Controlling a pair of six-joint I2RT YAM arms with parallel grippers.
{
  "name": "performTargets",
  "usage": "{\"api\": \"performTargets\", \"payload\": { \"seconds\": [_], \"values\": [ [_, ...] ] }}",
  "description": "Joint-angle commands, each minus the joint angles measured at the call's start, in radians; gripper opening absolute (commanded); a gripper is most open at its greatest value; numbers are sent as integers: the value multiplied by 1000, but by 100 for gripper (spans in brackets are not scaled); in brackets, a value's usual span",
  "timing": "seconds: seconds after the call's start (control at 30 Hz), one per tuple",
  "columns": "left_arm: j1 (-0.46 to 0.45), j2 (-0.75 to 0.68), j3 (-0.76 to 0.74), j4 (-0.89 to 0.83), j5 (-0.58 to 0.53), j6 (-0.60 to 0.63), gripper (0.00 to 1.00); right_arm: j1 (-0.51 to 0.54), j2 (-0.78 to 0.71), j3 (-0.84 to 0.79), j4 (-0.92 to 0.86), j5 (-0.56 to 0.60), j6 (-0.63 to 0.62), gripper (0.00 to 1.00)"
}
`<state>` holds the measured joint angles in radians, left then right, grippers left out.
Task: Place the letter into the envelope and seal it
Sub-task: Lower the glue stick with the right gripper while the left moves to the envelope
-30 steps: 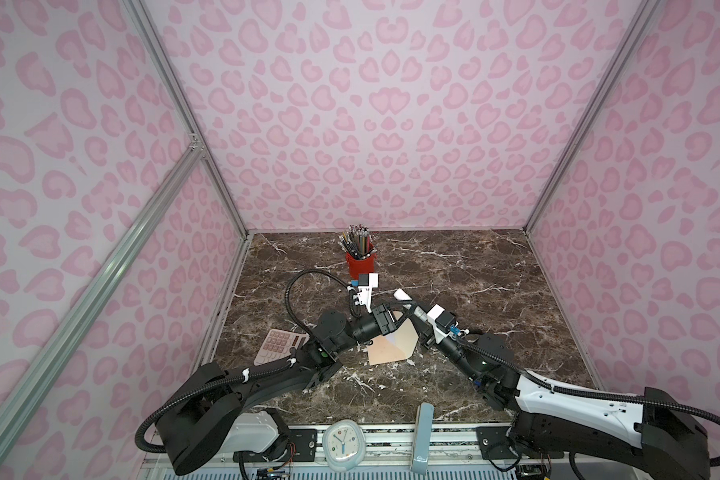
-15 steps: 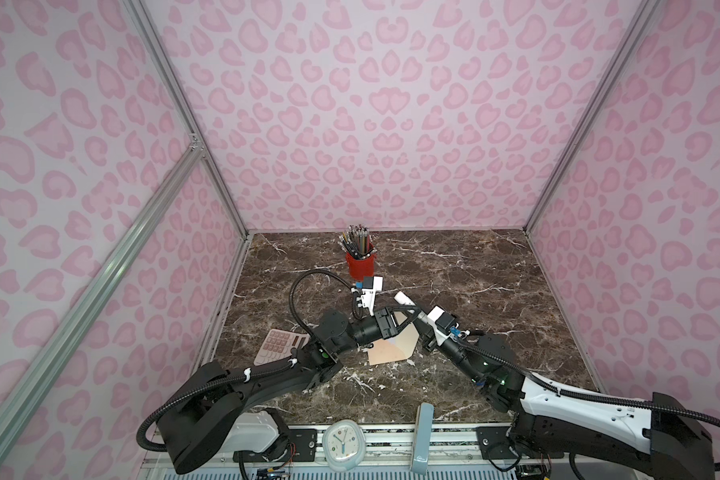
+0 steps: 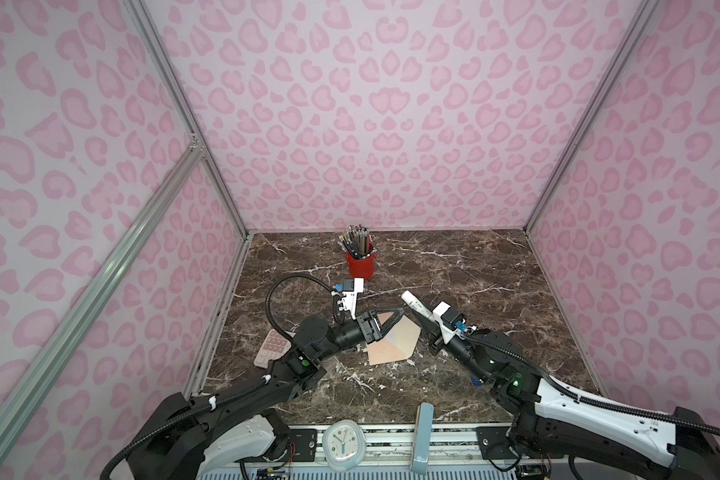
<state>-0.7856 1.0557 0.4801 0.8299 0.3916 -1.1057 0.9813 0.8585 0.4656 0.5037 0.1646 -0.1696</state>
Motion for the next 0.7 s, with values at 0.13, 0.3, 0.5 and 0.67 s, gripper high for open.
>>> {"api": "performTargets", "payload": {
  "seconds": [0.13, 0.3, 0.5, 0.67],
  "values": [
    [23, -187, 52, -572, -156, 242, 71, -27, -21, 115, -319, 22, 107, 0],
    [23, -214, 148, -1021, -380, 400, 66, -73, 104, 342, -708, 9, 279, 0],
    [24, -139, 126, -1077, -426, 439, 62, -129, 407, 692, -1210, -59, 503, 0],
    [26, -44, 115, -1044, -442, 438, 57, -139, 645, 901, -1426, -159, 574, 0]
  ]
}}
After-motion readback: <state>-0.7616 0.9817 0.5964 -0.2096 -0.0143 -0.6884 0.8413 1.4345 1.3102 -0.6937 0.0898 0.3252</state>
